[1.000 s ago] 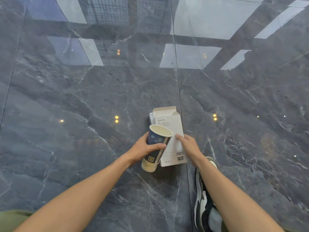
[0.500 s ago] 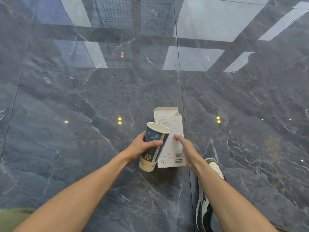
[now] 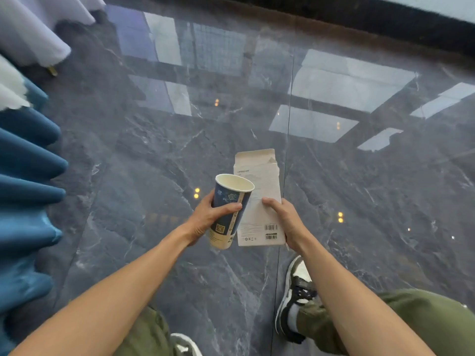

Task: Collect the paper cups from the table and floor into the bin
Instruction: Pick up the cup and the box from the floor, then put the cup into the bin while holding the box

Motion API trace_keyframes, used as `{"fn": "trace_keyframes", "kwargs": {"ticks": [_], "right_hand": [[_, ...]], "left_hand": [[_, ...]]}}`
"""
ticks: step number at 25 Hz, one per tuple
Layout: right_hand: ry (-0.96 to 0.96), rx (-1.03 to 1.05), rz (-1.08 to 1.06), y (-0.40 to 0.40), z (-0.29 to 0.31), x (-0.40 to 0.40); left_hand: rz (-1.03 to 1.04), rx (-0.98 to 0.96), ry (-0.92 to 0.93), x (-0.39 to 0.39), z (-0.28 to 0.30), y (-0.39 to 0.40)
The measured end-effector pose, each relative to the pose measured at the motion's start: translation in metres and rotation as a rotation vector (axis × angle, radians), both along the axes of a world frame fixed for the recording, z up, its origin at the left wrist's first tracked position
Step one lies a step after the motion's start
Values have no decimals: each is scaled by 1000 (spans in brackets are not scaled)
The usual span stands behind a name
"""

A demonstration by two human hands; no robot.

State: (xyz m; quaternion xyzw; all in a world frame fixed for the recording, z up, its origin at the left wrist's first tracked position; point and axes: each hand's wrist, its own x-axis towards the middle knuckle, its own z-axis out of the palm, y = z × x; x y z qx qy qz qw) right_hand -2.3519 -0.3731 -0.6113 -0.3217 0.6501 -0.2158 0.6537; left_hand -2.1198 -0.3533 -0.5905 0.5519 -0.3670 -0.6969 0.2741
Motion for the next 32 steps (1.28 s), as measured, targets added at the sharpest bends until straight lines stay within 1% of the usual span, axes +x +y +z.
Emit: {"fn": "trace_keyframes", "kwargs": {"ticks": [2,5,8,10,13,15,18,22,26,29,32], "right_hand": [[40,-60,51,1,72,14],[127,-227,166,9,192,38],[160,-356,284,33,314,64],[166,-405,337,55,384,79],[175,-424,394,94,468,102],[165,-421,445,119,506,121],[180,-429,556,157,537,148],[136,-462,652,210,556,172],[64,-473,741,270,571,189],[67,-490,829,313,575,201],[78,-519,889,358,575,212]], "left_hand": [[29,-18,28,13,70,10],[97,-42,50,34,182,38],[156,-54,59,55,290,77],[196,-64,60,67,358,107],[245,-84,50,86,448,157],[308,-91,22,101,490,197],[417,-88,-40,117,523,260],[566,-107,-155,123,553,342],[724,-97,-257,131,554,424],[821,-85,-310,139,534,481],[875,-78,-368,144,528,530]]}}
